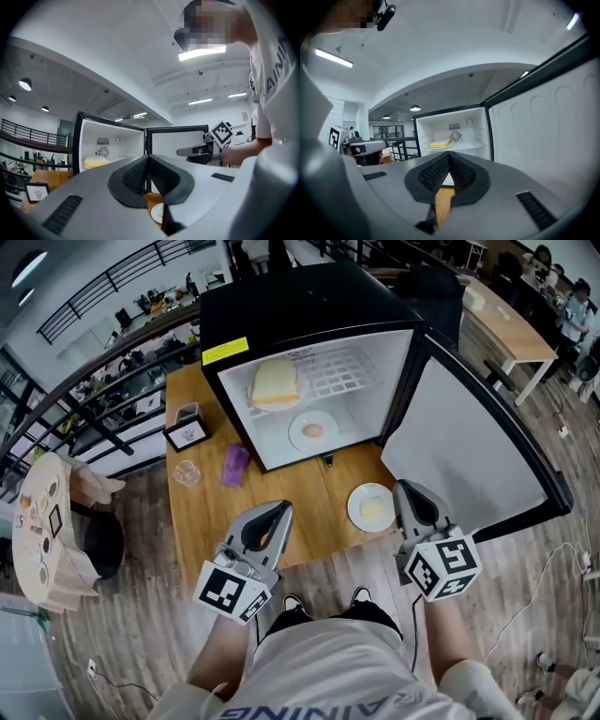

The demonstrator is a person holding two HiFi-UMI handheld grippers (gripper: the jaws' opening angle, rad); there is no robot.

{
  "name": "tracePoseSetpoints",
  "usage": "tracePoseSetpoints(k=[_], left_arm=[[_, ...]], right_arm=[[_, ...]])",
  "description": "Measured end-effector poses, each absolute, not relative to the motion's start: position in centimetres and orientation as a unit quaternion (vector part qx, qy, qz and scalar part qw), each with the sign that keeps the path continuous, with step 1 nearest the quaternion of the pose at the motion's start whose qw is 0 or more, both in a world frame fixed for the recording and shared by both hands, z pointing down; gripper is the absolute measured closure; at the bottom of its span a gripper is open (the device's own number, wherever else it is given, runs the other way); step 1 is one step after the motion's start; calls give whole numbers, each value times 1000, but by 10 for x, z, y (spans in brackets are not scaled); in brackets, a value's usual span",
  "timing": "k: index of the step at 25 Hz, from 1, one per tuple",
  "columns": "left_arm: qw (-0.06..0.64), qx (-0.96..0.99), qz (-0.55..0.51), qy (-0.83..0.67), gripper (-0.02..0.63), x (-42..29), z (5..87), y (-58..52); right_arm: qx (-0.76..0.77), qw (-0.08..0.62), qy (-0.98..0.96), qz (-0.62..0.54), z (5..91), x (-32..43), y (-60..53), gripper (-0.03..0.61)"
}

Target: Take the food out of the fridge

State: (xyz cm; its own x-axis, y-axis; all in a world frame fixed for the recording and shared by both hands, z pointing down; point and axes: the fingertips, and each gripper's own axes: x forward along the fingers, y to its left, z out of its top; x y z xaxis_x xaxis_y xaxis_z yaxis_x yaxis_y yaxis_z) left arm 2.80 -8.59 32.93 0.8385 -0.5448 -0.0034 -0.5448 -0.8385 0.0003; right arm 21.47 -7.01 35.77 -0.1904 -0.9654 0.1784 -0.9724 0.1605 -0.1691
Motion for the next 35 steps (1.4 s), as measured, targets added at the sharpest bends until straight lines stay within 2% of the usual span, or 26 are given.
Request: tracePoseSetpoints(k=[11, 35], left_arm=[[34, -950, 12, 311, 606, 18, 300, -85], [40, -941, 32, 333, 607, 7, 288, -87]], right_arm=[[607, -4, -792, 64, 301, 197, -71, 557], [600, -15, -795, 87, 301, 194, -82, 557]])
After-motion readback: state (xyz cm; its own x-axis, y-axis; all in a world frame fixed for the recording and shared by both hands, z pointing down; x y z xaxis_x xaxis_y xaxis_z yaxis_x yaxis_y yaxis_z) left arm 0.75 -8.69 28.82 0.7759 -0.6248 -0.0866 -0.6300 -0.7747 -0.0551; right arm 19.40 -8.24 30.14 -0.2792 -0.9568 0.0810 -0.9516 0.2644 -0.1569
